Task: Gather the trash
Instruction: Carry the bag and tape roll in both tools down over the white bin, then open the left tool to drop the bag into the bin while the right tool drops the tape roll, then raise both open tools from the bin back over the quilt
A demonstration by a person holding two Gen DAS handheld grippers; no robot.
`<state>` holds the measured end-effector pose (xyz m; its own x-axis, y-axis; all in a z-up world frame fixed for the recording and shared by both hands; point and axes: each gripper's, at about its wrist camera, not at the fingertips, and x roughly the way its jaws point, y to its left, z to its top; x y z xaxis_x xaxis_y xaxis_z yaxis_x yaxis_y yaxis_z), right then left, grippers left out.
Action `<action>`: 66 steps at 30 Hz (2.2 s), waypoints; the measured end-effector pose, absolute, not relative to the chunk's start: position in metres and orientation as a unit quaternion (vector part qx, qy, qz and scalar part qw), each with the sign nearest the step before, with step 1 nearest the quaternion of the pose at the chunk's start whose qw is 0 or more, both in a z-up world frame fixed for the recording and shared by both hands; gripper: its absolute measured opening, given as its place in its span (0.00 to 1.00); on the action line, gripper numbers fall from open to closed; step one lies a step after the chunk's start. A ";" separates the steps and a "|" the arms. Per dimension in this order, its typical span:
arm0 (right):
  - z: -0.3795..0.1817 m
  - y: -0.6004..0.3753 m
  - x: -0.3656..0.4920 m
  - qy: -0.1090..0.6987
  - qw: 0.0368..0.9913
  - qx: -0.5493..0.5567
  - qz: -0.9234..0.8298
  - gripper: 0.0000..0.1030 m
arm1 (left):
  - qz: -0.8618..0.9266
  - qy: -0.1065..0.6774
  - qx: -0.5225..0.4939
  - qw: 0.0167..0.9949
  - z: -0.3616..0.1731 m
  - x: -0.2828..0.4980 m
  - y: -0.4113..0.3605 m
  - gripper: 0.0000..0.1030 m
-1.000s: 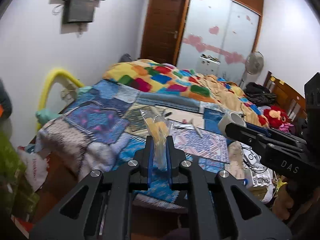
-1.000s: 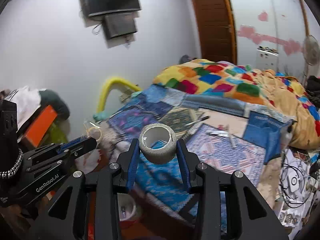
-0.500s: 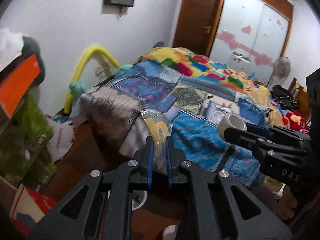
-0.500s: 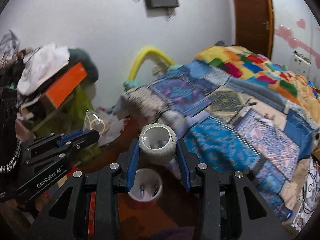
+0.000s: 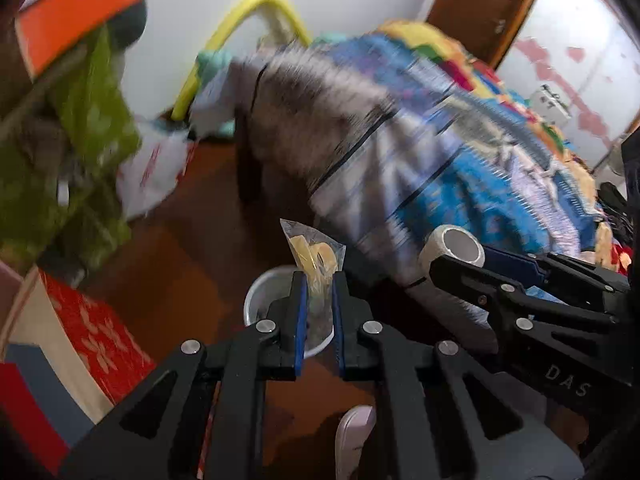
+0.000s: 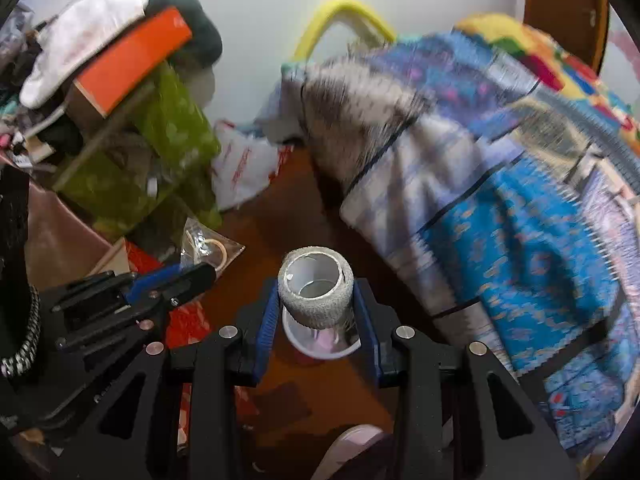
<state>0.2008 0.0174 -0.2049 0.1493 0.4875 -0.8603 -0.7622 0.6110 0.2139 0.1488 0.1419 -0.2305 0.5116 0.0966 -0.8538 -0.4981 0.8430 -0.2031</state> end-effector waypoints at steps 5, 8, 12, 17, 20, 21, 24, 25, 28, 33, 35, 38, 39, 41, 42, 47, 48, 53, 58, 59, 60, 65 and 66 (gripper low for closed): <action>-0.253 0.040 0.210 0.541 0.714 -0.160 0.415 0.33 | 0.189 0.505 -0.230 0.810 -0.278 0.151 0.158 0.10; -0.279 0.053 0.219 0.567 0.693 -0.167 0.413 0.33 | 0.191 0.528 -0.250 0.789 -0.305 0.151 0.171 0.10; -0.313 0.069 0.232 0.610 0.659 -0.162 0.409 0.33 | 0.191 0.547 -0.291 0.761 -0.336 0.153 0.187 0.10; -0.329 0.079 0.240 0.634 0.636 -0.141 0.417 0.35 | 0.200 0.564 -0.309 0.740 -0.358 0.158 0.199 0.10; -0.337 0.086 0.242 0.636 0.639 -0.167 0.399 0.35 | 0.196 0.572 -0.317 0.731 -0.367 0.161 0.201 0.10; -0.338 0.086 0.243 0.636 0.640 -0.172 0.396 0.35 | 0.195 0.574 -0.317 0.729 -0.369 0.163 0.201 0.10; -0.344 0.088 0.245 0.643 0.633 -0.184 0.391 0.35 | 0.190 0.581 -0.318 0.725 -0.373 0.169 0.200 0.10; -0.345 0.086 0.247 0.643 0.633 -0.184 0.389 0.35 | 0.187 0.583 -0.322 0.723 -0.375 0.171 0.200 0.10; -0.344 0.084 0.250 0.643 0.636 -0.182 0.387 0.35 | 0.180 0.586 -0.328 0.718 -0.380 0.179 0.201 0.10; -0.340 0.082 0.254 0.643 0.635 -0.173 0.390 0.35 | 0.176 0.590 -0.322 0.719 -0.381 0.189 0.201 0.10; -0.334 0.078 0.253 0.638 0.640 -0.173 0.392 0.35 | 0.171 0.589 -0.326 0.720 -0.380 0.191 0.201 0.10; -0.326 0.075 0.252 0.630 0.644 -0.171 0.399 0.35 | 0.163 0.589 -0.330 0.719 -0.379 0.195 0.200 0.11; -0.323 0.074 0.251 0.627 0.646 -0.171 0.400 0.35 | 0.165 0.594 -0.329 0.715 -0.380 0.198 0.200 0.13; -0.317 0.071 0.249 0.619 0.652 -0.174 0.401 0.35 | 0.173 0.599 -0.326 0.710 -0.380 0.199 0.200 0.24; -0.314 0.069 0.248 0.617 0.654 -0.175 0.402 0.35 | 0.176 0.599 -0.326 0.710 -0.379 0.200 0.200 0.30; -0.303 0.055 0.246 0.607 0.664 -0.174 0.401 0.35 | 0.179 0.587 -0.312 0.725 -0.361 0.196 0.196 0.34; -0.301 0.052 0.246 0.604 0.667 -0.174 0.399 0.35 | 0.180 0.584 -0.308 0.729 -0.356 0.195 0.194 0.34; -0.277 0.032 0.242 0.583 0.686 -0.166 0.402 0.35 | 0.182 0.556 -0.291 0.757 -0.317 0.186 0.184 0.34; -0.239 0.005 0.238 0.549 0.712 -0.149 0.411 0.35 | 0.180 0.518 -0.266 0.793 -0.267 0.176 0.168 0.34; -0.231 0.001 0.238 0.541 0.718 -0.145 0.413 0.35 | 0.180 0.511 -0.261 0.799 -0.258 0.175 0.164 0.34; -0.220 -0.007 0.237 0.530 0.727 -0.140 0.414 0.35 | 0.180 0.503 -0.253 0.806 -0.248 0.174 0.159 0.34; -0.176 -0.042 0.238 0.482 0.764 -0.105 0.416 0.35 | 0.176 0.455 -0.214 0.846 -0.192 0.169 0.131 0.34; -0.168 -0.050 0.238 0.472 0.771 -0.100 0.415 0.35 | 0.174 0.445 -0.207 0.854 -0.181 0.169 0.126 0.34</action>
<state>0.2383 -0.0496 -0.1683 0.2096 0.5460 -0.8111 -0.7345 0.6355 0.2380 0.1693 0.1255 -0.1813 0.5431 0.1129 -0.8320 -0.4817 0.8535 -0.1986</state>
